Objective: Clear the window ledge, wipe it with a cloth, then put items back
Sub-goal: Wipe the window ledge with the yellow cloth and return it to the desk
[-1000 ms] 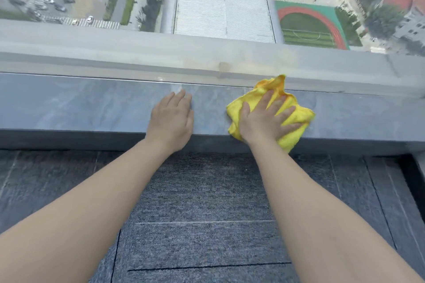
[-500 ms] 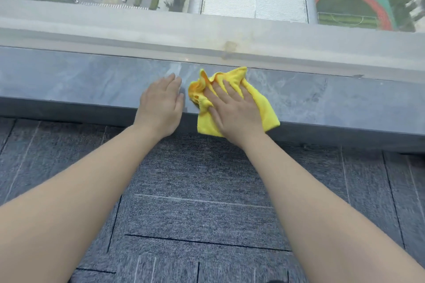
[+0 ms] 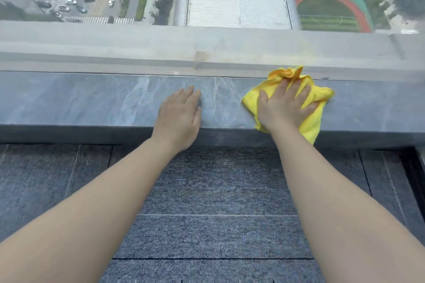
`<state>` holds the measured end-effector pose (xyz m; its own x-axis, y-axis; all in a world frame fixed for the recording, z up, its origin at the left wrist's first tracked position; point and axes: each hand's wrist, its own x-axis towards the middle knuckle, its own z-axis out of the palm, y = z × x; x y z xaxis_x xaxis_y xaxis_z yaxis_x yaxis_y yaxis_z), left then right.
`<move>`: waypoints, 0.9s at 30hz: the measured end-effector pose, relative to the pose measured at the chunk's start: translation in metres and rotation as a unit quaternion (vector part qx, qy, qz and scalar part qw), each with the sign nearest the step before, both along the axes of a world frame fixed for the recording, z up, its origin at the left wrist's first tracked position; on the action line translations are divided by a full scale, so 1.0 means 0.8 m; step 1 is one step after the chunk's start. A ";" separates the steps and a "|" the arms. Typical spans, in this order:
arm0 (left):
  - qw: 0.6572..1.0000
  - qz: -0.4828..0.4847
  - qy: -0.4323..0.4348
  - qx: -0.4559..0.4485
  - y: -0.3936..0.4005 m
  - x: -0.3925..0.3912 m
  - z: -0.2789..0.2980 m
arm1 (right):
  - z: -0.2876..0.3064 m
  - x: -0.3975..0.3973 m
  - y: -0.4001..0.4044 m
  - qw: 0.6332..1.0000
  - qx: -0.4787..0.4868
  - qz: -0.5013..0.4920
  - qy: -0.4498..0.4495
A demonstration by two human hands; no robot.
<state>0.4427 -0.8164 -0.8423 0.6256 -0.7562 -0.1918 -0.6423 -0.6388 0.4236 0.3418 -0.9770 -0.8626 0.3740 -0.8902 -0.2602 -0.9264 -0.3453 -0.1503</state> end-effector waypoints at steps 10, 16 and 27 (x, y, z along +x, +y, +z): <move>1.000 0.025 -0.004 -0.015 0.006 0.001 -0.004 | -0.001 0.050 0.066 0.987 -0.003 0.157 -0.024; 1.000 0.018 -0.008 -0.017 -0.015 -0.009 0.002 | 0.008 -0.004 0.038 0.928 0.004 0.369 -0.049; 0.998 -0.064 -0.001 -0.012 -0.090 -0.052 -0.005 | -0.003 -0.094 -0.048 0.998 -0.028 0.059 0.006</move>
